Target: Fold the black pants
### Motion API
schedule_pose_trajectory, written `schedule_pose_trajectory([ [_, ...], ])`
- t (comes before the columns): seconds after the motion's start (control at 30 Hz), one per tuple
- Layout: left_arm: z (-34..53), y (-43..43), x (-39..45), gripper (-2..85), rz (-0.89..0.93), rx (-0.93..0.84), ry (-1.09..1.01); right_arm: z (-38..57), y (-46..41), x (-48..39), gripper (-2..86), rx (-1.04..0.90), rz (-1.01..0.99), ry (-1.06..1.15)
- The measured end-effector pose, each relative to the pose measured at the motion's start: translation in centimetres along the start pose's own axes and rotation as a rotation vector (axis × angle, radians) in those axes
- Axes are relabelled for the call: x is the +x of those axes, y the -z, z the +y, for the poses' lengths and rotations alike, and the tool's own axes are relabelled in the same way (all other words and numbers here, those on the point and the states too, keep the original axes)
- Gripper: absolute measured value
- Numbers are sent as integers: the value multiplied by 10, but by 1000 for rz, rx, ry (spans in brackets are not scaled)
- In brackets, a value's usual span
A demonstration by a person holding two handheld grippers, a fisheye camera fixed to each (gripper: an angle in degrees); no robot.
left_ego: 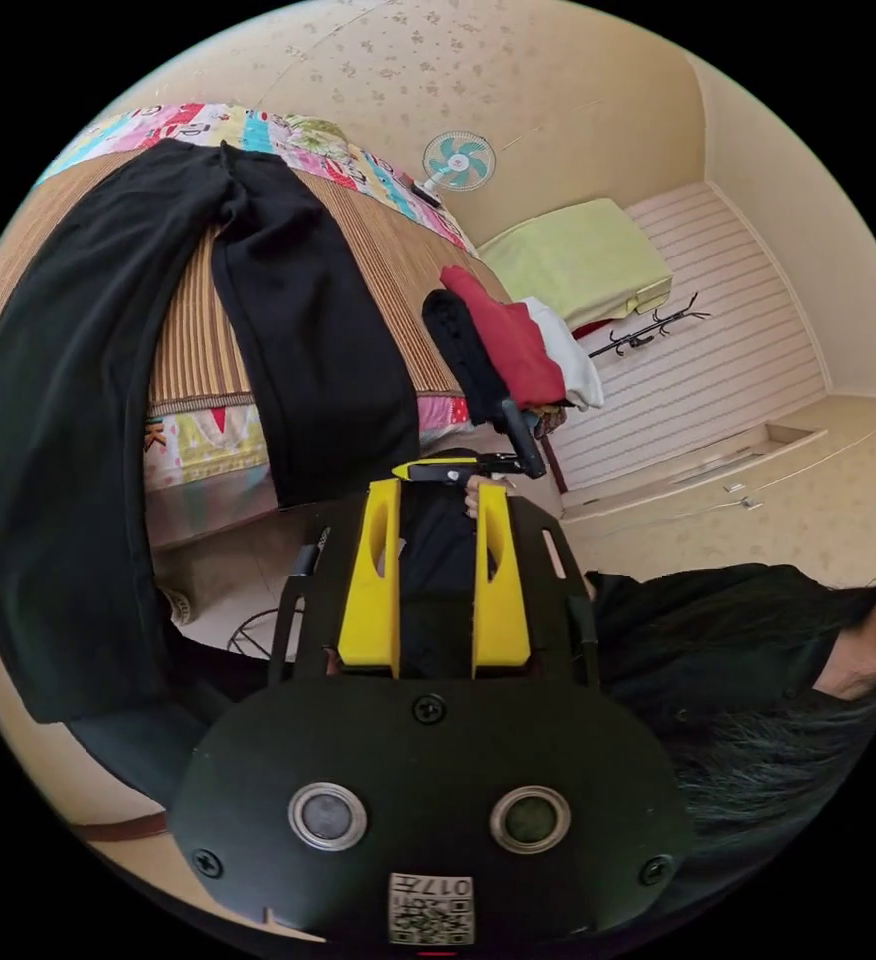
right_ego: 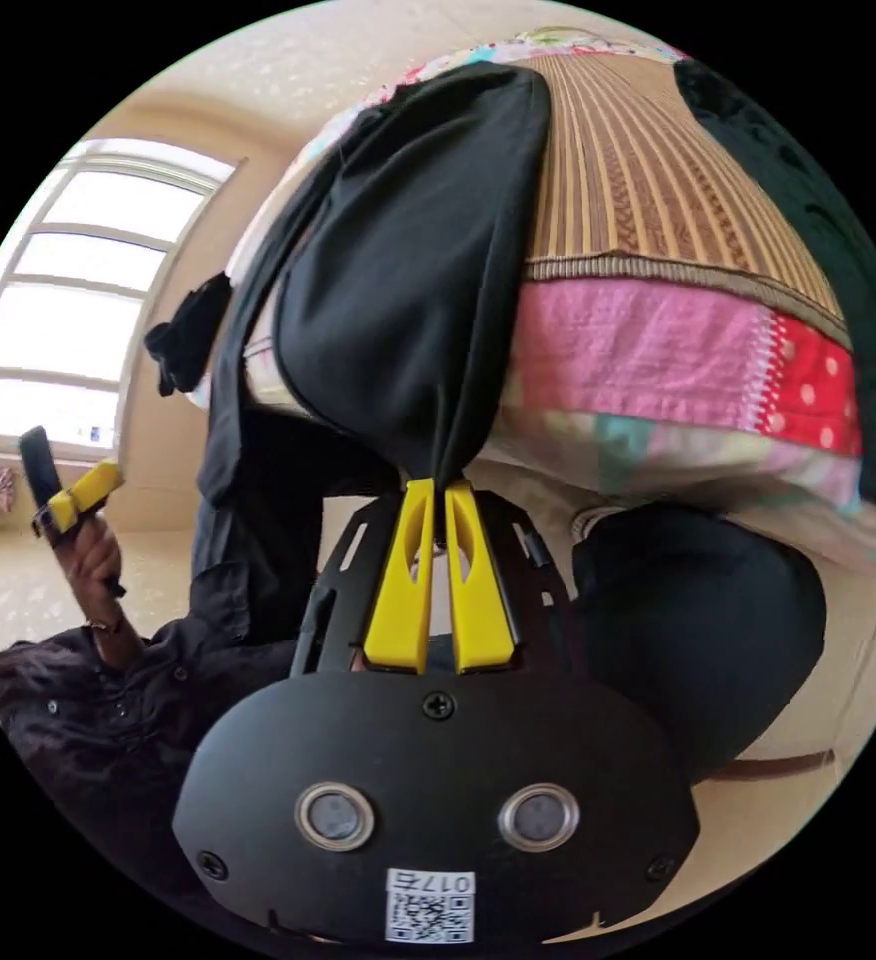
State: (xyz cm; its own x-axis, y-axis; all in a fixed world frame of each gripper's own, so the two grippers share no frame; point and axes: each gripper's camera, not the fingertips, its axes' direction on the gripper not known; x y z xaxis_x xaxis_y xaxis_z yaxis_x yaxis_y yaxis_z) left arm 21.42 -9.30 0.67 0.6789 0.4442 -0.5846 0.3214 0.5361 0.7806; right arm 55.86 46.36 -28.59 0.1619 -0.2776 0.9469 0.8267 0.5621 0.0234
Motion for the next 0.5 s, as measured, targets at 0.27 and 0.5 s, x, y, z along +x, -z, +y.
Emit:
schedule_pose_trajectory([
  [0.27, -58, -28, 22, 193, 100, -101, -14, 60, 86, -52, 21, 184, -214, 195],
  [0.5, -106, -89, 18, 72, -49, -352, -45, 48, 60, -105, 30, 30, -251, 472],
])
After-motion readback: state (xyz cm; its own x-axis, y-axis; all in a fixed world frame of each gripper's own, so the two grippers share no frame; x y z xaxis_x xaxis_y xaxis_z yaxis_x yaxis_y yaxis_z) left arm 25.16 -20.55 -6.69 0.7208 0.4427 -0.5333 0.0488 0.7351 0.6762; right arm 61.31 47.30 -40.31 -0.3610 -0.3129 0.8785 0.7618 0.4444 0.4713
